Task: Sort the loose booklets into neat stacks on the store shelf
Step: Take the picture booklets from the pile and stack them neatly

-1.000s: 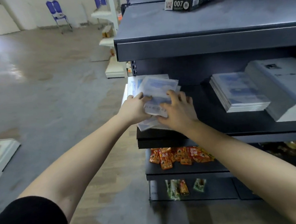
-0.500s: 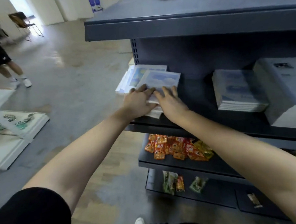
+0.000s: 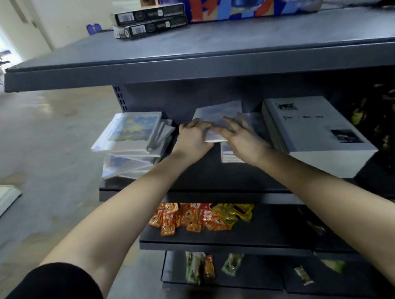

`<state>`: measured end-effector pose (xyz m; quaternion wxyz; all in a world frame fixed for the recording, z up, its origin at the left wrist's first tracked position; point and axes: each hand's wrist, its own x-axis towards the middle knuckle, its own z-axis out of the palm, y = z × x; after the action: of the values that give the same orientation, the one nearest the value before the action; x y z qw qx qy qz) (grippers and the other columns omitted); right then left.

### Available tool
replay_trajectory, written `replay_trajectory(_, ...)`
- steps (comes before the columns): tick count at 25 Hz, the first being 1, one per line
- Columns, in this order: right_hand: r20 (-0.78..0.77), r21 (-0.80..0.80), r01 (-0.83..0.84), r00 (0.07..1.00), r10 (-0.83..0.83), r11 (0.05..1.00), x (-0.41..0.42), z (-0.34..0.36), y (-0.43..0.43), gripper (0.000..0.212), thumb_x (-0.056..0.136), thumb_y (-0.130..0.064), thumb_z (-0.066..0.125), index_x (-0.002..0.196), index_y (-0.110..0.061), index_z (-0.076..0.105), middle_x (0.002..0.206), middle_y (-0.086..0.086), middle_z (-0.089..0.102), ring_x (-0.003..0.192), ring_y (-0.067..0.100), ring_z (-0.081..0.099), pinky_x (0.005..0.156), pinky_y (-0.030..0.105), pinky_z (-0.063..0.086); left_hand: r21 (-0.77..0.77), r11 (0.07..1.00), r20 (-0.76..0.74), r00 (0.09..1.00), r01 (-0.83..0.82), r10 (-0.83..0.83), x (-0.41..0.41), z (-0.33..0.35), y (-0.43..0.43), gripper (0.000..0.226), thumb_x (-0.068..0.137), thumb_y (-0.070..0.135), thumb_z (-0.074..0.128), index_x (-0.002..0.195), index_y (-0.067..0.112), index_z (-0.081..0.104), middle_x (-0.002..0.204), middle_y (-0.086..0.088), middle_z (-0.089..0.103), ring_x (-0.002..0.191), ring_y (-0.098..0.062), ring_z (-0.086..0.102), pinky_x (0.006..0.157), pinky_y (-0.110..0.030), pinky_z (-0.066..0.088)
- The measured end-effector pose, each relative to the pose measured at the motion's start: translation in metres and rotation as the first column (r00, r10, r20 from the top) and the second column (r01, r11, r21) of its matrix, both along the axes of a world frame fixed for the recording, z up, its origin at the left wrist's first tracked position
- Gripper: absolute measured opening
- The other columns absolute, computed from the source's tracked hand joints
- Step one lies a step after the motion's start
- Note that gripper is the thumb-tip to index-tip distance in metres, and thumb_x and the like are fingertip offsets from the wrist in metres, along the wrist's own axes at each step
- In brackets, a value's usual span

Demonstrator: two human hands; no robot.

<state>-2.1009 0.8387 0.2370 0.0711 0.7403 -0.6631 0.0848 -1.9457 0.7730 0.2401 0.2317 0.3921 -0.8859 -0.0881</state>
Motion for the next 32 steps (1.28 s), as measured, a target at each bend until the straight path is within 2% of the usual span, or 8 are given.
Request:
replay_trajectory(3,-0.025,0.190,0.127,0.992,-0.125,0.973,-0.042,-0.021,0.018,0.057,0.095,-0.026,0.045,0.147,-0.031,0.020,0.153,0.008,0.023,0.139,0.037,0.020,0.112,0.048,0.024,0.097,0.995,0.096,0.995,0.029,-0.038,-0.038,-0.024,0.007,0.050,0.072,0.040,0.057,0.119,0.024,0.060,0.122,-0.003,0.062,0.117,-0.026,0.052,0.099,-0.036,0.038)
replay_trajectory(6,-0.163,0.307,0.256,0.963,-0.214,0.917,-0.054,-0.034,0.031,0.067,0.091,-0.047,0.045,0.147,-0.020,0.019,0.148,0.016,0.028,0.134,0.038,0.028,0.110,0.049,0.026,0.122,0.989,0.247,0.963,0.081,-0.109,-0.061,-0.045,0.015,0.053,0.083,0.036,0.064,0.132,0.023,0.049,0.137,-0.006,0.049,0.132,-0.026,0.035,0.104,-0.033,0.024)
replay_trajectory(11,-0.223,0.356,0.448,0.893,-0.391,0.820,-0.044,-0.031,0.023,0.057,0.097,-0.022,0.039,0.147,-0.005,0.015,0.150,0.023,0.019,0.141,0.041,0.008,0.114,0.051,0.020,0.282,0.949,0.070,0.984,0.137,-0.162,-0.073,-0.050,0.009,0.064,0.080,0.037,0.071,0.137,0.022,0.045,0.144,-0.010,0.029,0.133,-0.032,0.028,0.110,-0.035,0.031)
replay_trajectory(16,-0.119,0.386,0.459,0.885,-0.451,0.800,-0.046,-0.042,0.011,0.053,0.098,-0.012,0.032,0.145,0.003,0.014,0.149,0.029,0.017,0.139,0.041,0.019,0.110,0.052,0.028,0.239,0.968,0.245,0.960,0.072,-0.132,-0.090,-0.062,-0.005,0.061,0.092,0.041,0.051,0.146,0.026,0.027,0.149,-0.018,0.012,0.137,-0.038,0.011,0.112,-0.045,0.028)
replay_trajectory(20,-0.060,0.425,0.474,0.865,-0.498,0.771,-0.040,-0.036,0.003,0.066,0.096,-0.012,0.039,0.147,0.000,-0.002,0.152,0.027,0.001,0.141,0.040,0.007,0.112,0.051,0.025,0.241,0.968,0.305,0.942,0.069,-0.143,-0.093,-0.060,-0.016,0.063,0.091,0.048,0.047,0.146,0.028,0.023,0.149,-0.020,0.011,0.136,-0.040,0.012,0.113,-0.046,0.026)
replay_trajectory(23,-0.002,0.418,0.475,0.853,-0.522,0.774,-0.039,-0.026,0.000,0.064,0.094,-0.016,0.042,0.147,-0.001,0.008,0.150,0.028,0.012,0.137,0.042,0.017,0.110,0.049,0.026,0.266,0.953,0.339,0.912,0.142,-0.230,-0.082,-0.047,-0.023,0.062,0.090,0.051,0.049,0.144,0.031,0.028,0.152,-0.014,0.016,0.137,-0.035,0.019,0.113,-0.045,0.024)
replay_trajectory(26,0.021,0.288,0.410,0.901,-0.434,0.865,-0.029,-0.018,-0.008,0.059,0.089,-0.018,0.045,0.144,-0.010,0.025,0.148,0.021,0.025,0.132,0.043,0.027,0.109,0.051,0.029,0.205,0.960,0.342,0.905,0.191,-0.253,-0.047,-0.033,-0.032,0.059,0.090,0.051,0.048,0.141,0.025,0.036,0.151,-0.007,0.028,0.138,-0.025,0.029,0.113,-0.043,0.018)
replay_trajectory(32,0.147,0.020,0.219,0.964,-0.220,0.976,0.066,-0.014,-0.048,0.056,0.088,-0.020,0.049,0.143,-0.020,0.034,0.154,0.010,0.020,0.138,0.034,0.023,0.111,0.048,0.025,0.006,0.989,0.285,0.948,0.148,-0.143,0.052,-0.014,-0.067,0.077,0.086,0.050,0.057,0.147,0.016,0.024,0.154,-0.010,0.021,0.144,-0.027,0.014,0.117,-0.039,0.008)
